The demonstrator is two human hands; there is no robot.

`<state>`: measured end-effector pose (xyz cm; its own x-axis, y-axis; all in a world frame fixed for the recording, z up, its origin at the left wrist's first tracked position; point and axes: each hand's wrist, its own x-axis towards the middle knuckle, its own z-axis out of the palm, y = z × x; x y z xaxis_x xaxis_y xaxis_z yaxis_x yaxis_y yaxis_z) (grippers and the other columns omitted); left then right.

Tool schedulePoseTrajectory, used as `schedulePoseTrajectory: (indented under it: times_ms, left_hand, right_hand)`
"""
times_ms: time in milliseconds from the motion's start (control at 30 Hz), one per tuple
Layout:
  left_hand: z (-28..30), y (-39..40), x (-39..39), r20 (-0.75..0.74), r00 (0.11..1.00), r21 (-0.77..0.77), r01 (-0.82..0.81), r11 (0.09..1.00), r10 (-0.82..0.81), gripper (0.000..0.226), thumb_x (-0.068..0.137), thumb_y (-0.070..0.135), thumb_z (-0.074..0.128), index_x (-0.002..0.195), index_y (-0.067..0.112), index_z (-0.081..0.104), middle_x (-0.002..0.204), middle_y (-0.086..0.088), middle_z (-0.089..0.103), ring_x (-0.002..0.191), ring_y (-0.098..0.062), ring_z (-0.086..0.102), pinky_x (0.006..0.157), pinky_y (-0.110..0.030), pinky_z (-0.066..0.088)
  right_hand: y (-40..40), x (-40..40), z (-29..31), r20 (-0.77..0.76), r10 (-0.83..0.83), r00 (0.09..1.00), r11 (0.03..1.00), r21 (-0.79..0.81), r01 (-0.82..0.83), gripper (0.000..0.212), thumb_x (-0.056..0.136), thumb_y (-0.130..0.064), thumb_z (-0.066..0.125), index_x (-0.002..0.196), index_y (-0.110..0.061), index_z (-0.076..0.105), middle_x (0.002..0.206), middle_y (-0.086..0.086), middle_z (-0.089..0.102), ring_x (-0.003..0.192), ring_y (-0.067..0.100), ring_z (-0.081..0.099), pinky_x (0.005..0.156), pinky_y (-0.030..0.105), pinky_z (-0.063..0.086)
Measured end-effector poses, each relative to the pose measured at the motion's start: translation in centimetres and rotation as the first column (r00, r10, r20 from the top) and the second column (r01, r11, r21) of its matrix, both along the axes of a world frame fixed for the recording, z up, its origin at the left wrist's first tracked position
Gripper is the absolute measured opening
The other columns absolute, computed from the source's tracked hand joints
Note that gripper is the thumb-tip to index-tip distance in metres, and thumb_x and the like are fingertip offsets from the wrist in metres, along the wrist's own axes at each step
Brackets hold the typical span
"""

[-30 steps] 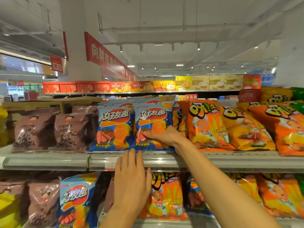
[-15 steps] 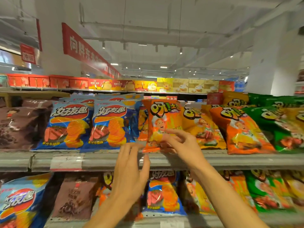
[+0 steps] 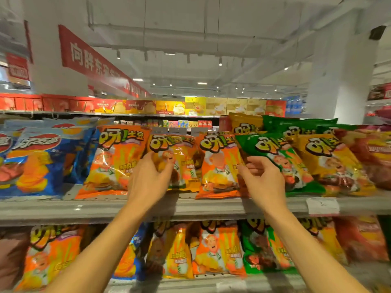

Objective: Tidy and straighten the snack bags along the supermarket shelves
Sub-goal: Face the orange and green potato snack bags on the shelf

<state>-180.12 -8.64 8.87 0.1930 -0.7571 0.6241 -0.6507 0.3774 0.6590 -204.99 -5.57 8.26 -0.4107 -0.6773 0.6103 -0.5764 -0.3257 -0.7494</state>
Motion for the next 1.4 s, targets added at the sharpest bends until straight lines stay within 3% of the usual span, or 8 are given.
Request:
schedulePoseTrajectory:
  times_ms: [167, 267, 500, 767, 867, 1067, 1200, 1400]
  left_hand:
    - [1.3, -2.9, 0.0, -0.085, 0.996, 0.363, 0.045, 0.931, -0.015, 0.091, 0.075, 0.080, 0.058, 0.127, 0.006, 0.054, 0.122, -0.012, 0.063, 0.110, -0.033, 0.060, 0.094, -0.045, 0.050]
    - [1.8, -3.5, 0.2, -0.174, 0.982, 0.411, 0.143, 0.900, -0.076, 0.076, 0.068, 0.078, 0.063, 0.101, 0.010, 0.063, 0.100, -0.006, 0.066, 0.092, -0.025, 0.059, 0.075, -0.033, 0.045]
    - [2.3, -4.8, 1.6, -0.218, 0.973, 0.528, 0.179, 0.830, -0.071, 0.079, 0.060, 0.072, 0.078, 0.109, 0.012, 0.063, 0.112, -0.008, 0.065, 0.093, -0.022, 0.059, 0.080, -0.036, 0.046]
    - [2.0, -5.7, 2.0, -0.356, 0.934, 0.504, 0.202, 0.839, -0.012, 0.077, 0.053, 0.049, 0.093, 0.110, 0.005, 0.066, 0.097, -0.010, 0.071, 0.083, -0.024, 0.067, 0.057, -0.029, 0.055]
    - [1.6, -5.8, 2.1, -0.416, 0.908, 0.461, 0.249, 0.852, -0.040, 0.074, 0.050, 0.042, 0.096, 0.106, 0.004, 0.066, 0.098, -0.014, 0.072, 0.085, -0.028, 0.069, 0.074, -0.039, 0.060]
    - [1.5, -5.0, 3.4, -0.459, 0.879, 0.415, 0.342, 0.843, -0.130, 0.086, 0.046, 0.045, 0.097, 0.114, 0.009, 0.061, 0.108, -0.013, 0.072, 0.101, -0.032, 0.068, 0.090, -0.051, 0.056]
    - [1.5, -4.6, 2.9, -0.494, 0.847, 0.325, 0.389, 0.862, -0.197, 0.058, 0.048, 0.043, 0.092, 0.092, 0.021, 0.062, 0.097, -0.003, 0.072, 0.088, -0.020, 0.069, 0.072, -0.040, 0.060]
    - [1.7, -4.4, -1.4, -0.564, 0.771, 0.262, 0.506, 0.821, -0.295, 0.059, 0.057, 0.040, 0.091, 0.108, 0.020, 0.068, 0.104, -0.003, 0.075, 0.104, -0.026, 0.069, 0.093, -0.051, 0.055]
  right_hand:
    - [-2.9, -1.9, 1.8, -0.017, 0.192, 0.981, 0.916, 0.363, -0.173, 0.084, 0.083, -0.063, 0.070, 0.146, -0.012, 0.048, 0.134, 0.006, 0.061, 0.119, 0.023, 0.061, 0.094, 0.035, 0.048]
    - [-4.1, -2.1, 3.0, 0.134, 0.291, 0.947, 0.814, 0.486, -0.319, 0.091, 0.067, -0.078, 0.073, 0.129, -0.011, 0.064, 0.132, 0.007, 0.066, 0.109, 0.020, 0.066, 0.086, 0.035, 0.054]
    - [-5.8, -2.7, 3.2, 0.191, 0.337, 0.922, 0.691, 0.615, -0.380, 0.151, 0.042, -0.084, 0.078, 0.160, -0.008, 0.022, 0.164, 0.014, 0.030, 0.145, 0.034, 0.037, 0.115, 0.049, 0.039]
    - [-6.8, -3.0, 2.1, 0.172, 0.379, 0.910, 0.757, 0.508, -0.411, 0.099, 0.059, -0.071, 0.086, 0.136, -0.014, 0.061, 0.135, 0.009, 0.066, 0.119, 0.026, 0.065, 0.104, 0.047, 0.052]
    - [-6.9, -3.1, 1.5, 0.192, 0.426, 0.884, 0.778, 0.420, -0.467, 0.064, 0.059, -0.066, 0.090, 0.108, -0.027, 0.075, 0.102, -0.007, 0.079, 0.097, 0.016, 0.074, 0.094, 0.040, 0.058]
    - [-5.4, -1.6, 1.9, 0.129, 0.526, 0.841, 0.792, 0.286, -0.539, 0.050, 0.053, -0.071, 0.088, 0.096, -0.049, 0.074, 0.093, -0.027, 0.075, 0.082, -0.008, 0.070, 0.062, 0.009, 0.052]
    - [-4.6, -1.6, 3.0, 0.072, 0.462, 0.884, 0.862, 0.197, -0.467, 0.061, 0.062, -0.061, 0.089, 0.112, -0.038, 0.064, 0.098, -0.018, 0.074, 0.089, 0.000, 0.070, 0.074, 0.019, 0.051]
    - [-0.8, -5.4, 4.1, 0.199, 0.380, 0.903, 0.919, 0.030, -0.394, 0.051, 0.059, -0.063, 0.087, 0.100, -0.039, 0.067, 0.086, -0.028, 0.074, 0.079, -0.009, 0.069, 0.061, 0.012, 0.049]
